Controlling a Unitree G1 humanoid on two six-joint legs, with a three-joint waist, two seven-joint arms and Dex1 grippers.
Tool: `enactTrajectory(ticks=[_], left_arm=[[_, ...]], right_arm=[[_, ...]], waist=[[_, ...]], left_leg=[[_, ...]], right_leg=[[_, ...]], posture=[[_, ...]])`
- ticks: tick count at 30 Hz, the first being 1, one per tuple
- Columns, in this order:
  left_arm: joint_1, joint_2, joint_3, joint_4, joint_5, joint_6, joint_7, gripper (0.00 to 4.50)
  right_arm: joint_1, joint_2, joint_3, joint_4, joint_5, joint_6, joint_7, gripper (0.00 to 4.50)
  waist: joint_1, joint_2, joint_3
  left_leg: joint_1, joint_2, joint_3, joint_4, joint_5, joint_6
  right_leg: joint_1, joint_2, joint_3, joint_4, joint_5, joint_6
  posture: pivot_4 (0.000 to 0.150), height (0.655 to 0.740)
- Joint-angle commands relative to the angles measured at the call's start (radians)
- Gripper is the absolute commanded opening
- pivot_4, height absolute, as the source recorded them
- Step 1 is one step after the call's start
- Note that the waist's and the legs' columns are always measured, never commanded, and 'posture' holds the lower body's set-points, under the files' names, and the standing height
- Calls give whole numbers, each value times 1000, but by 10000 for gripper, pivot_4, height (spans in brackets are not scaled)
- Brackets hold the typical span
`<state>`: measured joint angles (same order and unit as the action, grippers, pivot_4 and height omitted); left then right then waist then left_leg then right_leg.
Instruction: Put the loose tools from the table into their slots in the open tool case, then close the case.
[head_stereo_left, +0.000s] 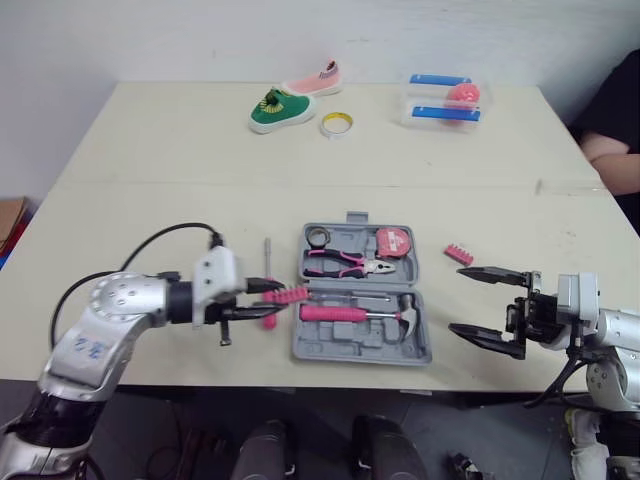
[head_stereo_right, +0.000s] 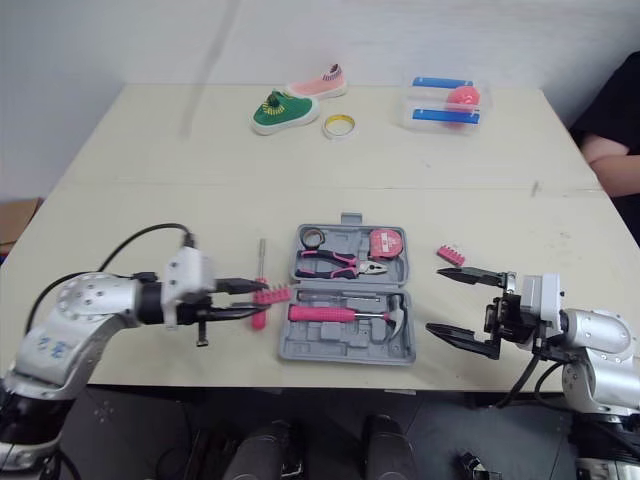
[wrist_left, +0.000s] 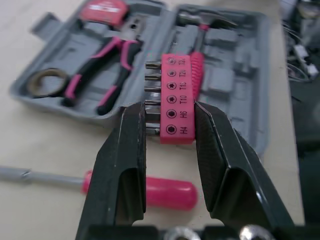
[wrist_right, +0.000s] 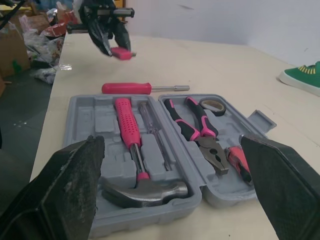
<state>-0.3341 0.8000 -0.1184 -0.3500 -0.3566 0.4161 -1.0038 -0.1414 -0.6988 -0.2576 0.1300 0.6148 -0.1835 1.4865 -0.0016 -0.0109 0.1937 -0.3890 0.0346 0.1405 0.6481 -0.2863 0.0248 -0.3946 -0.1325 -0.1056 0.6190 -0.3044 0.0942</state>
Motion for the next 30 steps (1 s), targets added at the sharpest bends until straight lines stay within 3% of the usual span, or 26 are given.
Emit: enactTrajectory(ticks=[1, 11, 30], left_arm=[[-84, -6, -104, -59, 45, 130, 12, 6805], [-162, 1, -272, -128, 145, 314, 28, 6805], [-254, -53, -380, -73, 258, 373, 53, 6805]], right_arm=[[0, -8, -22, -6, 9, -8, 7, 45000], [25, -1, -25, -29, 8, -16, -6, 45000], [34, 15, -9, -77, 7, -11, -58, 45000]], waist=[[1, 0, 0], [1, -1, 0], [2, -1, 0]], left_leg=[[0, 0, 0, 1, 0, 0], [0, 0, 0, 1, 0, 1], [0, 0, -1, 4, 1, 2]], right_leg=[[0, 0, 0, 1, 0, 0], [0, -1, 1, 1, 0, 0], [1, -2, 2, 3, 0, 0]], posture=[[1500, 7400], [1500, 7400], [1500, 7400]])
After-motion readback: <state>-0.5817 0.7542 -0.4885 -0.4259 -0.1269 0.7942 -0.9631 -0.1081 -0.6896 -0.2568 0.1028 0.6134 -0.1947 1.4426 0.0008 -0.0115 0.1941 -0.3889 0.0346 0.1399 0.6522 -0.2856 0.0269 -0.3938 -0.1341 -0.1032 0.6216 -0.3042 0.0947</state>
